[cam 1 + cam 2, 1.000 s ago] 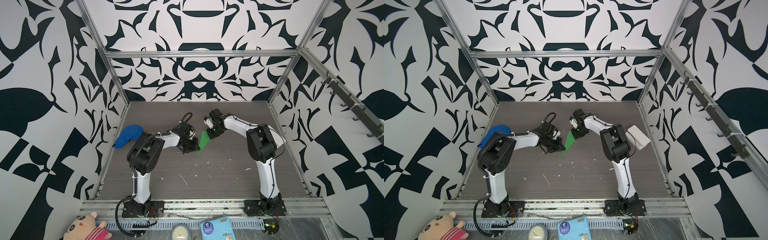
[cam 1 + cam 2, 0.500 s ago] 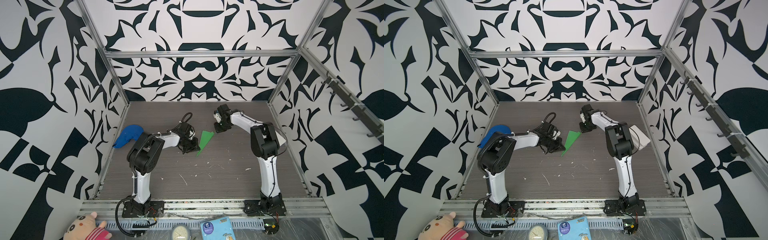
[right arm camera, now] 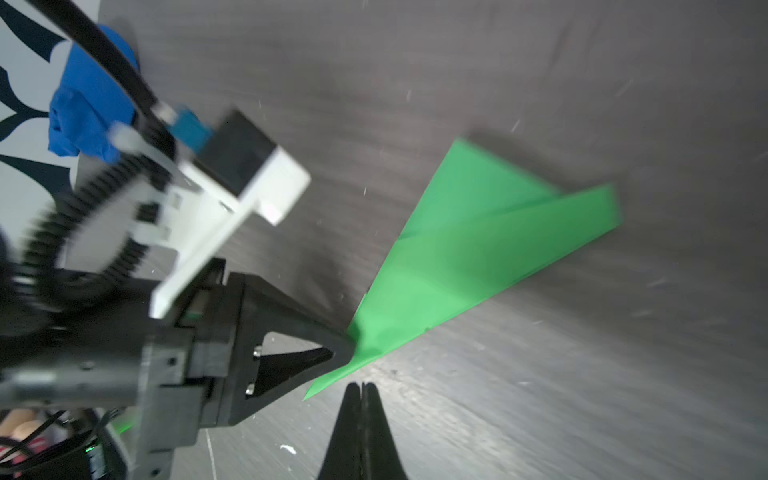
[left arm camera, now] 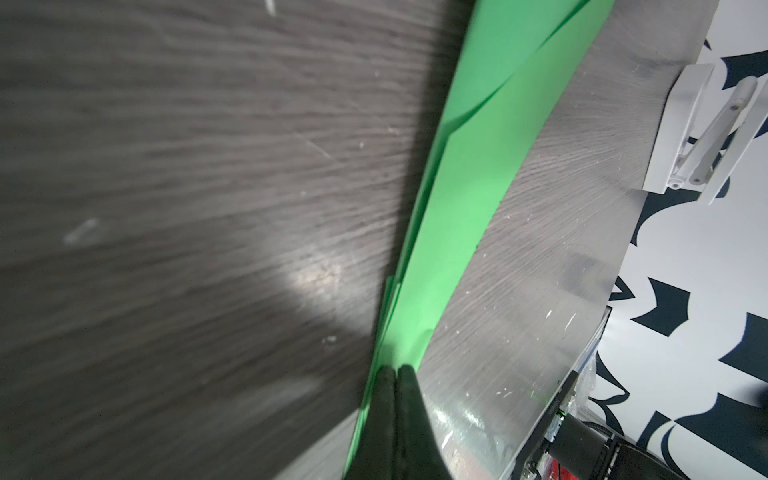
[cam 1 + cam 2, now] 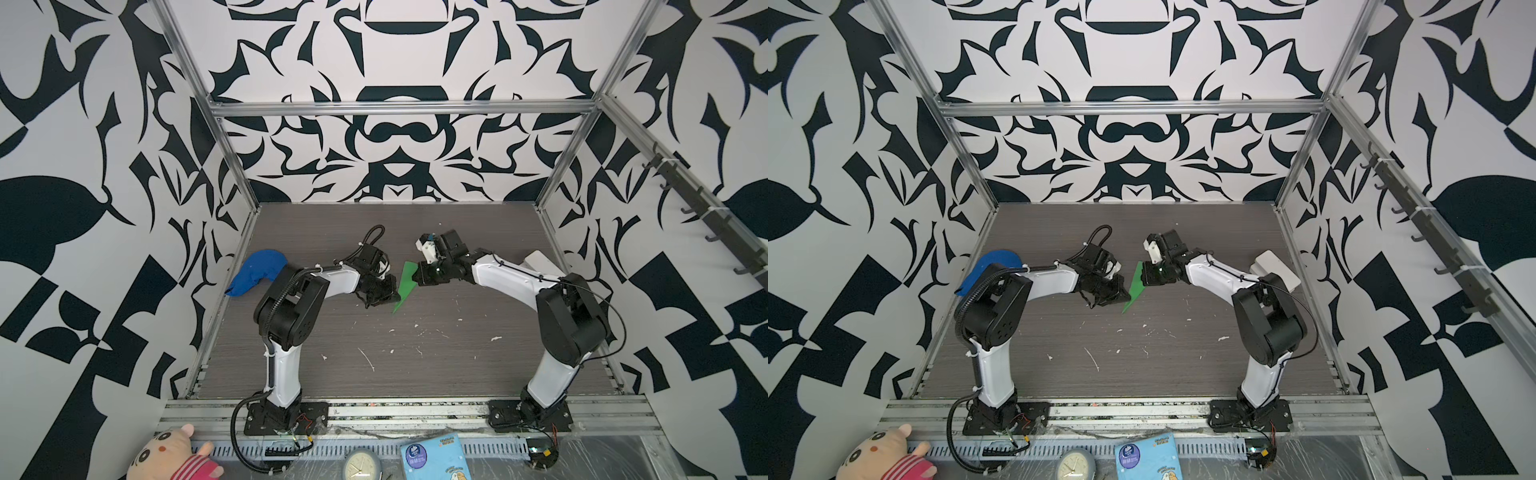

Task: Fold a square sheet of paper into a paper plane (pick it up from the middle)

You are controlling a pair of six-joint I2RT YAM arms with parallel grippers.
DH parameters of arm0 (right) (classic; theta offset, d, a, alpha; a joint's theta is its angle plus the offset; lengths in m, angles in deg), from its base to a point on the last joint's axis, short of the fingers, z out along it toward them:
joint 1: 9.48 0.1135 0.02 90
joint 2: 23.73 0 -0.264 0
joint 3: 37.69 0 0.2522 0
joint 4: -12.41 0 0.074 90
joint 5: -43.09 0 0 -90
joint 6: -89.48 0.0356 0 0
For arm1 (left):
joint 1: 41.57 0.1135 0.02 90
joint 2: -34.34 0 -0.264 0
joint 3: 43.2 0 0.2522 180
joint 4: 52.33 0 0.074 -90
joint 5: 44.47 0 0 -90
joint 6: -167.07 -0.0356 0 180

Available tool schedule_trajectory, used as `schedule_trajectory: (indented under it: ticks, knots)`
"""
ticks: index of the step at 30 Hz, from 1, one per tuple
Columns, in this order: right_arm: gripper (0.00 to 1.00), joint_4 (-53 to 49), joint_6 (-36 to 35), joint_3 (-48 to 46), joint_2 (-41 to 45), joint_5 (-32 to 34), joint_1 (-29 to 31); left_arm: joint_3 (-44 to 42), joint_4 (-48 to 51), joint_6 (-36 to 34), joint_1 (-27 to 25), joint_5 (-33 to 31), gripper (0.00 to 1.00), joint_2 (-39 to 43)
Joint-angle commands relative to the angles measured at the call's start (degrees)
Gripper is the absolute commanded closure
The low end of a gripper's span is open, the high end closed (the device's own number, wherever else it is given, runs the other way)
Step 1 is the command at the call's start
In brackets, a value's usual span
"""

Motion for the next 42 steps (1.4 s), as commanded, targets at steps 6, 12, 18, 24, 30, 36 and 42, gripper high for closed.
schedule_trajectory:
  ticks: [6,12,18,24,30,36,42]
  knots:
    - [1.0,7.61,5.04,1.07,-5.6,-4.41,1.44,-0.27,4.82,-0.4,-0.16,-1.43,1.0,-0.62]
    - [1.0,5.9,4.26,2.06,-8.95,-2.1,1.5,0.59,5.61,-0.59,-0.17,-1.47,1.0,-0.54]
    - [1.0,3.08,3.83,2.26,-10.22,1.33,1.51,1.58,5.74,-1.15,-0.16,-0.5,1.0,0.94]
    - [1.0,1.22,4.86,2.78,-11.32,3.16,1.49,0.37,4.26,-0.71,-1.2,0.12,0.96,6.24]
    - [1.0,-0.27,6.03,3.51,-12.13,4.32,1.54,-1.98,3.54,1.18,-2.09,0.47,0.96,6.83]
    - [1.0,-2.54,6.11,4.52,-13.38,5.1,1.58,-3.05,6.11,1.1,-2.13,-1.14,0.97,5.39]
    - [1.0,-4.51,5.95,4.98,-14.22,6.68,1.51,-4.19,5.12,1.79,-1.66,-2.58,0.98,4.43]
